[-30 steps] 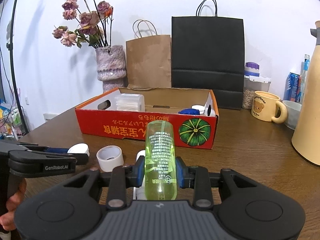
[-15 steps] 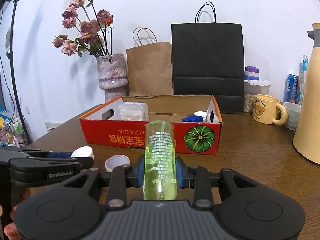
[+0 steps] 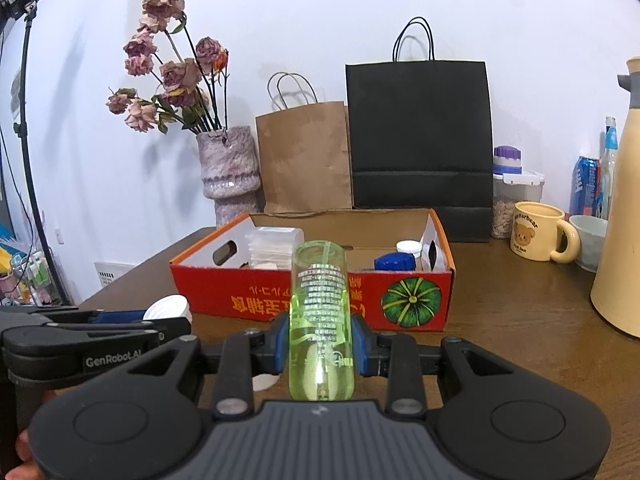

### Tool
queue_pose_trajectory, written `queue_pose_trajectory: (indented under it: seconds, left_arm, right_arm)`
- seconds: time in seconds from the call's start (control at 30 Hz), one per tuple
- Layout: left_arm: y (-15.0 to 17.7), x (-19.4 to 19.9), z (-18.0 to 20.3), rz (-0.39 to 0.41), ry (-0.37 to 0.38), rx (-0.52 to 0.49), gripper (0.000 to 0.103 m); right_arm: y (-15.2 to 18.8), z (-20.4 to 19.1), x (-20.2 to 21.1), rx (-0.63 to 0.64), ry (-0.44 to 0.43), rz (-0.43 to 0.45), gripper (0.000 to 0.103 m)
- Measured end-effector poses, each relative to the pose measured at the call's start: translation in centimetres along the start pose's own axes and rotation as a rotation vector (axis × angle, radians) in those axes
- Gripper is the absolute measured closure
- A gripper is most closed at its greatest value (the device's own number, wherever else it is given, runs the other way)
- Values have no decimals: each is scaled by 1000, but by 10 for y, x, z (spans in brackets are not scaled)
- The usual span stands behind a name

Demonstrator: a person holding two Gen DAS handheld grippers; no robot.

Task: Organize rigid objects
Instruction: 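Carry the white cap and green bottle with both grippers over the red box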

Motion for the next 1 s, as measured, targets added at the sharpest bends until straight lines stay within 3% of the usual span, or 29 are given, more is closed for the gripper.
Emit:
queue_pose_trajectory:
  seconds: [0.57,1.0]
  left_arm:
    - [-52,2,-6,96,-19,1,63]
    - [-83,-19,-14,135,-34,48,63]
  right_arm:
    - [-45,-17,-15,24,-9,62,73]
    - [-71,-21,-43,39,-3,97,73]
Point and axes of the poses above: each gripper's, at about its wrist camera, not at the fingertips, and x roughly against the way its jaws point, z to its right, y to its underside, the point moved 10 cm from there along -x, roughly the way its jaws point, and after that the axes turned 4 degrees about -x, right-handed, at the moved point
